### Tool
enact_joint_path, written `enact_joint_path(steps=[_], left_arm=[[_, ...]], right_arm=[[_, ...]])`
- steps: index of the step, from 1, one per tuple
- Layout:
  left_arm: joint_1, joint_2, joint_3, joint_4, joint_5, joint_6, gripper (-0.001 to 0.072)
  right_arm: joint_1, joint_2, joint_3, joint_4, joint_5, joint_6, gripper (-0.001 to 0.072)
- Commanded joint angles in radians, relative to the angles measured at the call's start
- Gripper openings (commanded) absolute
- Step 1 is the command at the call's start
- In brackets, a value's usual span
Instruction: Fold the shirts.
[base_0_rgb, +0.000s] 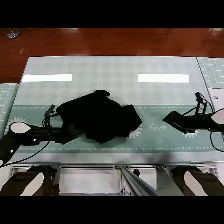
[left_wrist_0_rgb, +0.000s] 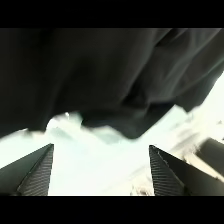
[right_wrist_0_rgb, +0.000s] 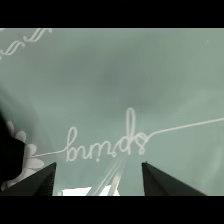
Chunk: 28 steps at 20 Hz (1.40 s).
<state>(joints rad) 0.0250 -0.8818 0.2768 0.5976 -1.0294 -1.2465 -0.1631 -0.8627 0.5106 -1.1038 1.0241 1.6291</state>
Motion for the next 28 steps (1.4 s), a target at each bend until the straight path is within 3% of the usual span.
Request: enact_joint_path(steps=[1, 4, 9, 10, 11, 12, 17, 24, 25, 26, 27, 28], left_arm=[[-0.133, -0.028, -0.023, -0.064, 0.321, -0.064, 0.0699], [-0.138, -0.060, -0.011, -0.064, 0.417, -0.086, 0.0699], [-0.209, -0.156, 0.035, -0.076, 0.441, -0.083, 0.0675], [-0.231, -0.182, 0.052, -0.075, 0.443, -0.083, 0.0446], [-0.240, -0.199, 0.072, -0.075, 0.433, -0.071, 0.0099], [-0.242, -0.203, 0.100, -0.074, 0.418, -0.025, 0.0025], [-0.222, -0.200, 0.259, -0.074, 0.285, 0.055, 0.0025], [-0.219, -0.199, 0.376, -0.074, 0.217, 0.068, 0.0024], [-0.218, -0.199, 0.381, -0.074, 0.216, 0.068, 0.0024], [-0.218, -0.199, 0.386, -0.074, 0.216, 0.069, 0.0025], [-0.213, -0.198, 0.396, -0.069, 0.210, 0.069, 0.0024], [-0.195, -0.196, 0.417, -0.055, 0.187, 0.069, 0.0025]], right_arm=[[0.096, 0.005, -0.038, 0.047, -0.084, 0.018, 0.0620], [0.132, 0.005, -0.038, 0.080, -0.090, 0.020, 0.0621], [0.206, -0.032, -0.038, 0.135, -0.134, 0.023, 0.0620], [0.224, -0.057, -0.038, 0.154, -0.140, 0.023, 0.0620], [0.239, -0.081, -0.038, 0.172, -0.146, 0.019, 0.0620], [0.254, -0.104, -0.038, 0.196, -0.150, 0.007, 0.0620], [0.346, -0.204, -0.038, 0.322, -0.188, -0.055, 0.0620], [0.418, -0.417, 0.091, 0.445, -0.223, -0.107, 0.0618], [0.431, -0.446, 0.120, 0.451, -0.222, -0.115, 0.0592], [0.445, -0.475, 0.149, 0.447, -0.219, -0.127, 0.0440], [0.453, -0.499, 0.180, 0.440, -0.203, -0.146, 0.0062], [0.452, -0.508, 0.213, 0.435, -0.178, -0.180, 0.0023]])
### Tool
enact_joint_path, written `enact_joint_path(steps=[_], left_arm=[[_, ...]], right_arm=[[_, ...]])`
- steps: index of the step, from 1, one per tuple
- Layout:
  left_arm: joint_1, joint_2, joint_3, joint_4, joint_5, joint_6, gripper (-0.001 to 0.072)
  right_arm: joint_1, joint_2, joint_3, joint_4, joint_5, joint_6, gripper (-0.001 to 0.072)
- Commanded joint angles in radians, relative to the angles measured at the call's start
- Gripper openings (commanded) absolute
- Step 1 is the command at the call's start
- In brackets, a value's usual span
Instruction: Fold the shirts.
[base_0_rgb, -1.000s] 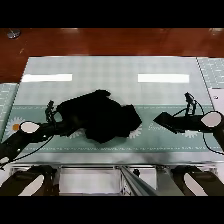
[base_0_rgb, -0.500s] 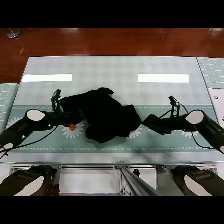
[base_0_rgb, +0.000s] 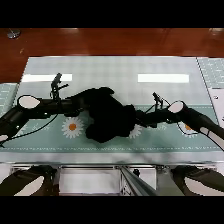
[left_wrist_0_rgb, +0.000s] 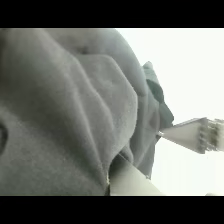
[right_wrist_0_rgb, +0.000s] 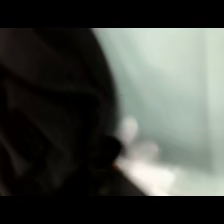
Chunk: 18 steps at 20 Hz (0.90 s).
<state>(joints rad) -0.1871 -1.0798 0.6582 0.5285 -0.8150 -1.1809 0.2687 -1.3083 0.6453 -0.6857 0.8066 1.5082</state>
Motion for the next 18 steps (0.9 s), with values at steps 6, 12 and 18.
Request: enact_joint_path(steps=[6, 12, 18], left_arm=[[0.283, 0.116, 0.394, 0.051, -0.173, -0.027, 0.0024], [0.379, 0.148, 1.015, 0.120, -0.352, -0.116, 0.0024], [0.379, 0.198, 1.331, 0.243, -0.618, -0.186, 0.0024]], right_arm=[[-0.126, 0.096, 0.606, -0.376, 0.257, 0.047, 0.0022], [-0.145, 0.273, 1.295, -0.537, 0.397, 0.048, 0.0022], [-0.146, 0.534, 1.363, -0.548, 0.450, -0.006, 0.0022]])
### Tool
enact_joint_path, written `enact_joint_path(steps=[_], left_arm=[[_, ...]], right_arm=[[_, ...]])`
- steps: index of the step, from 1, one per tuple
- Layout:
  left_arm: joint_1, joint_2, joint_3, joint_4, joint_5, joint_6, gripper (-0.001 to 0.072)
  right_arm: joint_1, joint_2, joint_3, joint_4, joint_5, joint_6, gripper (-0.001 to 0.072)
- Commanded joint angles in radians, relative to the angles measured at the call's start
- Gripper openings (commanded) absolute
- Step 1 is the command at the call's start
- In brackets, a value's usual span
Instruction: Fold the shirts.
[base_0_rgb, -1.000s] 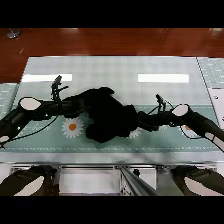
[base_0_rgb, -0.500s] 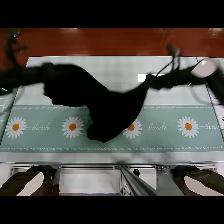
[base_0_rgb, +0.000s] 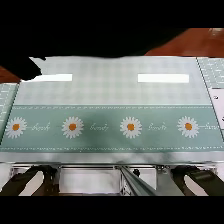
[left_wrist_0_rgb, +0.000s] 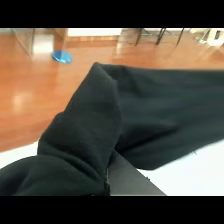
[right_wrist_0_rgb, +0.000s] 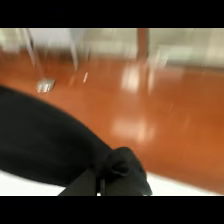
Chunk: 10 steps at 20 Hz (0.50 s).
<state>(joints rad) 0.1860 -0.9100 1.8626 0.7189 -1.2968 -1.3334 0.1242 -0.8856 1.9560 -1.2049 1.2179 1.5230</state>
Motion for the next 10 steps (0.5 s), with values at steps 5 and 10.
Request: enact_joint_path(steps=[5, 10], left_arm=[[-0.055, 0.119, 0.109, 0.052, -0.209, -0.052, 0.0024], [-0.172, 0.132, -0.080, 0.052, -0.322, -0.052, 0.0024]], right_arm=[[-0.003, 0.213, 0.051, -0.064, 0.109, -0.019, 0.0022], [-0.003, 0.189, 0.019, -0.063, 0.205, -0.019, 0.0023]])
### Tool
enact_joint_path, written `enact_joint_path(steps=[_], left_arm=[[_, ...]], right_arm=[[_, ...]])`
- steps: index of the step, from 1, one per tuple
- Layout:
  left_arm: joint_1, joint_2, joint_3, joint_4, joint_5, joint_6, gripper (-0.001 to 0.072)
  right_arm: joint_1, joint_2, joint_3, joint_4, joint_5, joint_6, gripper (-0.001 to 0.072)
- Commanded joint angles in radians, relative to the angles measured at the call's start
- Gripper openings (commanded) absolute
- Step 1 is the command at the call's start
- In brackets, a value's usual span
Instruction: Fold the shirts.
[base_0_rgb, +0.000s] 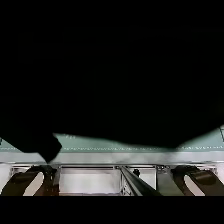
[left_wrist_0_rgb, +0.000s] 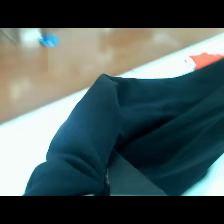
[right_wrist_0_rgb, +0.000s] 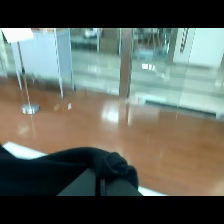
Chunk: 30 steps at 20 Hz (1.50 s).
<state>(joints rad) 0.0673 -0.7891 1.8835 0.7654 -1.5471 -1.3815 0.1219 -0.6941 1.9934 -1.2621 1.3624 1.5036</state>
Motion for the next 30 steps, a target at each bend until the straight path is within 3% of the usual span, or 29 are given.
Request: enact_joint_path(steps=[1, 3, 6, 9, 10, 14, 17, 20, 21, 22, 23, 25, 28, 30], left_arm=[[-0.071, 0.013, -0.192, 0.006, -0.071, -0.003, 0.0024], [-0.104, 0.009, -0.423, 0.006, -0.035, 0.014, 0.0024], [-0.128, -0.042, -0.771, 0.006, 0.174, 0.075, 0.0024], [-0.141, -0.174, -0.904, 0.021, 0.431, 0.091, 0.0024], [-0.154, -0.230, -0.906, 0.021, 0.491, 0.091, 0.0024], [-0.200, -0.467, -0.856, 0.019, 0.708, 0.086, 0.0024], [-0.204, -0.597, -0.786, -0.081, 0.722, 0.087, 0.0025], [-0.207, -0.668, -0.745, -0.124, 0.724, 0.086, 0.0025], [-0.206, -0.682, -0.739, -0.134, 0.705, 0.085, 0.0054], [-0.196, -0.690, -0.727, -0.140, 0.650, 0.078, 0.0308], [-0.177, -0.694, -0.709, -0.137, 0.578, 0.077, 0.0695], [-0.103, -0.693, -0.668, -0.074, 0.431, 0.129, 0.0702], [0.068, -0.665, -0.678, 0.084, 0.262, 0.052, 0.0701], [0.159, -0.614, -0.780, 0.080, 0.250, 0.020, 0.0700]], right_arm=[[0.000, -0.013, -0.048, -0.008, 0.079, 0.000, 0.0023], [0.000, -0.031, -0.156, -0.008, 0.122, 0.004, 0.0023], [0.000, -0.064, -0.428, -0.058, 0.054, 0.015, 0.0022], [-0.010, -0.183, -0.594, -0.308, -0.039, 0.124, 0.0020], [-0.026, -0.250, -0.599, -0.301, -0.064, 0.132, 0.0020], [-0.115, -0.505, -0.569, -0.196, -0.244, 0.182, 0.0023], [-0.179, -0.674, -0.523, 0.010, -0.330, 0.177, 0.0023], [-0.185, -0.795, -0.523, 0.220, -0.340, 0.095, 0.0024], [-0.185, -0.825, -0.523, 0.258, -0.321, 0.096, 0.0048], [-0.191, -0.846, -0.523, 0.290, -0.298, 0.093, 0.0304], [-0.203, -0.851, -0.523, 0.295, -0.282, 0.076, 0.0633], [-0.254, -0.831, -0.522, 0.255, -0.170, 0.030, 0.0636], [-0.356, -0.764, -0.529, 0.115, 0.061, -0.083, 0.0635], [-0.439, -0.666, -0.621, 0.021, 0.082, -0.077, 0.0635]])
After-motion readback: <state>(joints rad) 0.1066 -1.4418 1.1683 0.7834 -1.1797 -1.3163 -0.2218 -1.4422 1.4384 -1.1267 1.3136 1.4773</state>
